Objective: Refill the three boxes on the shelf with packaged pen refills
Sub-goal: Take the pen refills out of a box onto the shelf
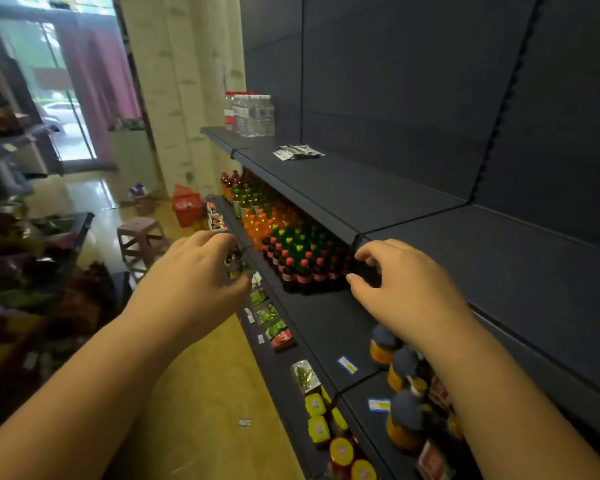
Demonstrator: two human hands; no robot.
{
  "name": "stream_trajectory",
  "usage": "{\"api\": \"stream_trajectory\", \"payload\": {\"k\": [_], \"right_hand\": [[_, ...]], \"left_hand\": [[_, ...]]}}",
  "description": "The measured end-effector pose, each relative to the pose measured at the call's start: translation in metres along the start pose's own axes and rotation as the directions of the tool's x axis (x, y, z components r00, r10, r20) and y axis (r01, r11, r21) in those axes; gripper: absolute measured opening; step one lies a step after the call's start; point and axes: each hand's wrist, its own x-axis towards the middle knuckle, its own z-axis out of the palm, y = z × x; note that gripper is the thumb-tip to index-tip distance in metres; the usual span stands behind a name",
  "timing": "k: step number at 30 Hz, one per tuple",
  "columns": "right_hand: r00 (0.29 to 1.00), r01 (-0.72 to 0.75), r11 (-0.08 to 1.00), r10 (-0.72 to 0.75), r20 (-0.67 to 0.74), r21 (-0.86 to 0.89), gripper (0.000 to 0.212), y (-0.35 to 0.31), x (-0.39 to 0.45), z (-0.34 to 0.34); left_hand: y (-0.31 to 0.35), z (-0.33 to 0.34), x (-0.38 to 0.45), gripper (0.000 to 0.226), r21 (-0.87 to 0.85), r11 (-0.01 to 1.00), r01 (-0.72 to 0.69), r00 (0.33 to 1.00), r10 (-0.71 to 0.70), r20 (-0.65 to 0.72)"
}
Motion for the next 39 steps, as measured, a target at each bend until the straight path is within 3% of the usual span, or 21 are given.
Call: {"api": "stream_trajectory", "payload": {"k": [6,13,19,27,34,39], "right_hand": [[0.998,0.061,0.998,-0.061,-0.014,0.014,0.035,-0.058,0.067,0.053],[0.998,0.040,0.999,-0.038,0.046,-0.033,0.034,-0.072,0.123,0.107],[0.996,0.074,0.997,-0.074,0.054,0.010,0.031,-0.078,0.211,0.168],[0.978,0.191,0.973,-0.200,0.063,0.131,0.034,-0.100,0.369,0.237],[0.968,0.212,0.966,-0.228,0.103,0.147,0.037,-0.126,0.465,0.272],[0.975,0.180,0.978,-0.192,0.115,0.108,0.037,-0.132,0.516,0.309]], "left_hand": [[-0.084,0.004,0.044,0.063,0.036,0.997,0.071,0.997,-0.070,-0.016],[-0.152,0.030,0.103,0.061,0.046,0.992,0.117,0.991,-0.120,0.052],[-0.196,0.063,0.168,0.061,0.079,0.982,0.170,0.980,-0.177,0.091],[-0.234,0.077,0.287,0.063,0.098,0.965,0.242,0.969,-0.245,0.023],[-0.285,0.083,0.363,0.067,0.079,0.962,0.263,0.965,-0.262,-0.025],[-0.332,0.110,0.421,0.066,0.054,0.970,0.239,0.970,-0.241,0.036]]}}
